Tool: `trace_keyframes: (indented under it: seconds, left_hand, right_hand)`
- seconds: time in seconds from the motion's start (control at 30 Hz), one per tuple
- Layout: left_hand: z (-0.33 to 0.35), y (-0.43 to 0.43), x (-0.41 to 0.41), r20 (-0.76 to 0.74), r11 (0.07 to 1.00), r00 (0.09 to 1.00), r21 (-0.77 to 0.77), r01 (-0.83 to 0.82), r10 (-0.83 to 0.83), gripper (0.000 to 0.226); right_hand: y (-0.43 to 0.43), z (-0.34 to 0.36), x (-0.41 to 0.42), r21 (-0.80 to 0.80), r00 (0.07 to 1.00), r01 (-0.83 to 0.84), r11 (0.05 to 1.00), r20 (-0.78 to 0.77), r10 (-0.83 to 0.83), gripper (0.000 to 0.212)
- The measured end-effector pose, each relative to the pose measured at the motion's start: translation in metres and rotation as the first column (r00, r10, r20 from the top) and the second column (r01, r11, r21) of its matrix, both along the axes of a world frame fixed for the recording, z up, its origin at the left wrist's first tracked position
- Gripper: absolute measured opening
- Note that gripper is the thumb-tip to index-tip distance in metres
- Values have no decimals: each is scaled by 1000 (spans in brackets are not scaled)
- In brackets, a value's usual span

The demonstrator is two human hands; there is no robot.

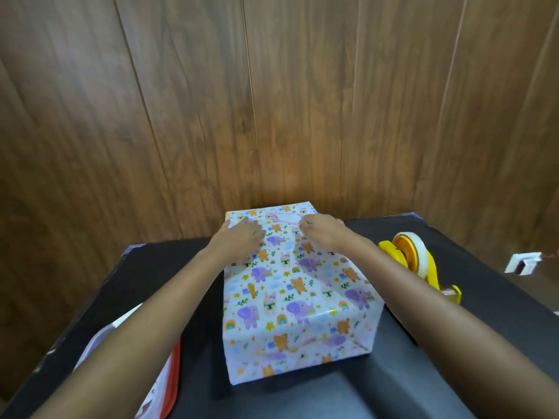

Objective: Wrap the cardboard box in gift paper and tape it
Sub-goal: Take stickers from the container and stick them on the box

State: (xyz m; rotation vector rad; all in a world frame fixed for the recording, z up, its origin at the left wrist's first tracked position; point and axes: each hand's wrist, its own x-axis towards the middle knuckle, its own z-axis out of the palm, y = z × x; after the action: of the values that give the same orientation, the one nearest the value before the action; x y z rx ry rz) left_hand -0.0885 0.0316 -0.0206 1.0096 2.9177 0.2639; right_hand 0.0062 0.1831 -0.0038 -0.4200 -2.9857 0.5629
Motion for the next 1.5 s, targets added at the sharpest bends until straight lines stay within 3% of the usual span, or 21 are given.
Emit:
trace_keyframes:
  seconds: [0.07,0.17,0.27,0.37,0.53,0.67,0.83,0.93,1.0,1.07,1.17,1.33,1.5]
  left_hand:
    - [2,-15,16,101,958,995,283,-38,9,32]
    - [8,-39,43,164,780,986,616,-113,14,24]
    - [11,-63,72,252,626,968,756,-191,-9,26]
    - [9,-90,106,349,547,936,794,-267,-50,26]
    - [-3,-127,162,431,502,898,797,-335,-84,26]
    - [-22,-156,198,476,526,877,763,-376,-64,24]
    - [-40,-176,220,512,573,858,717,-398,-45,22]
    - [-49,-183,226,522,643,853,659,-391,-17,20]
    - [-52,-188,227,513,659,858,645,-387,2,18]
    - [-52,-193,225,515,647,857,650,-398,9,19]
    - [-51,-197,220,515,626,857,662,-412,19,20]
    - [-55,-195,208,491,617,869,666,-419,59,19]
    - [-58,-197,197,416,632,901,667,-395,124,19]
  right_hand:
    - [-9,-3,15,-186,987,22,982,-151,-51,25]
    - [-25,-6,41,-489,931,-35,871,-333,-149,27]
    - [-44,-6,68,-720,907,-89,688,-345,-243,33]
    - [-68,-5,99,-788,909,-158,596,-352,-224,33]
    - [-102,-11,144,-783,924,-196,591,-349,-155,29]
    - [-132,-33,174,-755,976,-120,645,-207,-61,19]
    - [-159,-67,194,-638,963,-201,743,10,269,4]
    - [-175,-83,195,-554,917,-272,787,100,387,21]
    - [-188,-92,193,-461,898,-340,819,98,428,21]
    - [-194,-97,188,-356,904,-377,855,61,424,14]
    - [-185,-96,177,-273,951,-303,913,-17,310,11]
    - [-166,-97,163,-257,977,-214,942,-32,213,17]
    - [-172,-97,150,-253,968,-178,951,-216,124,19]
